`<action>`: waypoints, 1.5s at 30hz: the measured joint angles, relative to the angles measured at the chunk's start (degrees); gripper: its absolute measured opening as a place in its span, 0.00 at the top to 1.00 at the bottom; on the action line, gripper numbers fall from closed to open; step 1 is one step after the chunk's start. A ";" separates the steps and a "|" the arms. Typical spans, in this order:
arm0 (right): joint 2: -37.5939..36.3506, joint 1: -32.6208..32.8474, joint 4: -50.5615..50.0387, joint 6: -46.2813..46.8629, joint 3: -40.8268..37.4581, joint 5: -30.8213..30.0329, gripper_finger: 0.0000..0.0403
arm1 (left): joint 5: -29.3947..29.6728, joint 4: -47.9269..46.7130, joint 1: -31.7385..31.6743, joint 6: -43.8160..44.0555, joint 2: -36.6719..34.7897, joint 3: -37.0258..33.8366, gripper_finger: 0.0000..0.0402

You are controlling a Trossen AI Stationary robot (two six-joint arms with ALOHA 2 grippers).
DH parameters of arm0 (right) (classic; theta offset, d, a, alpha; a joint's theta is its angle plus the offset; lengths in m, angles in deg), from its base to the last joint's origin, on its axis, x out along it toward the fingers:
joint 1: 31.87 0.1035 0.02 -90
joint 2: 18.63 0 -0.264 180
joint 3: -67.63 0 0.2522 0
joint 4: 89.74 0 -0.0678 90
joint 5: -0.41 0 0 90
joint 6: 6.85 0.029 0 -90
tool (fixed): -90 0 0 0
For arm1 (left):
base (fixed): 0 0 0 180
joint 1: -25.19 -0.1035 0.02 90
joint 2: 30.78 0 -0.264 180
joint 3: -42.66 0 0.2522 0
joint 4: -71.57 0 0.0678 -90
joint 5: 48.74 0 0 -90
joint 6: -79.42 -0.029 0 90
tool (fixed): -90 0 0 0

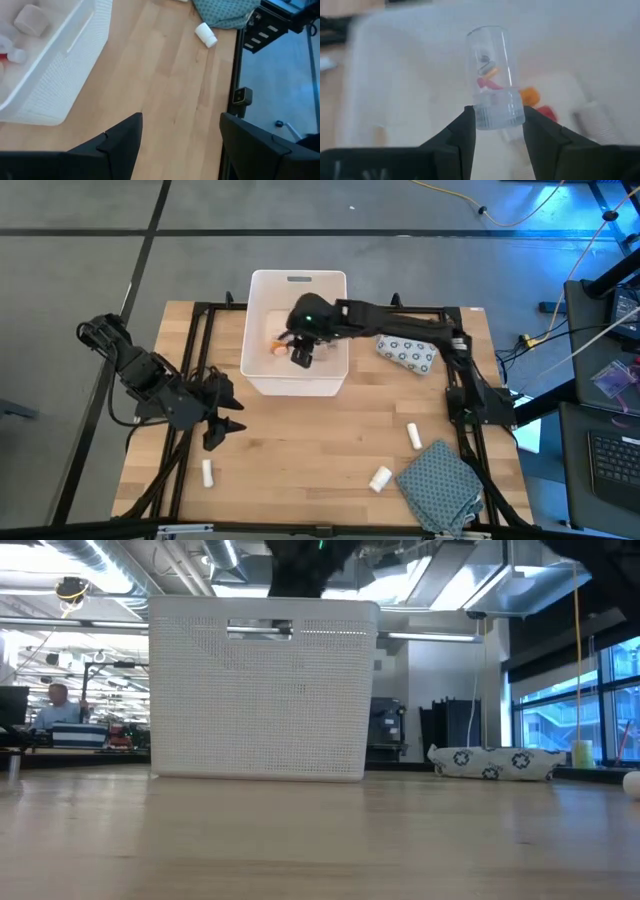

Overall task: Pick & place medical supplies in basket/bin
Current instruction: Put the transparent pill bottle into the white bin, then put the bottom white gauze into the white bin

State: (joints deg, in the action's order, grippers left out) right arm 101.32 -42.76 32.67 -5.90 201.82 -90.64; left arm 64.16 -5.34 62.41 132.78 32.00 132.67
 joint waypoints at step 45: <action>18.74 -1.56 -8.89 -1.20 7.93 5.71 0.28 | -3.06 2.07 0.10 0.97 0.32 0.04 0.36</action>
State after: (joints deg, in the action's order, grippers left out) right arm 120.06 -44.31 23.78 -7.09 209.75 -84.93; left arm 61.10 -3.27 62.51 133.75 32.32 132.71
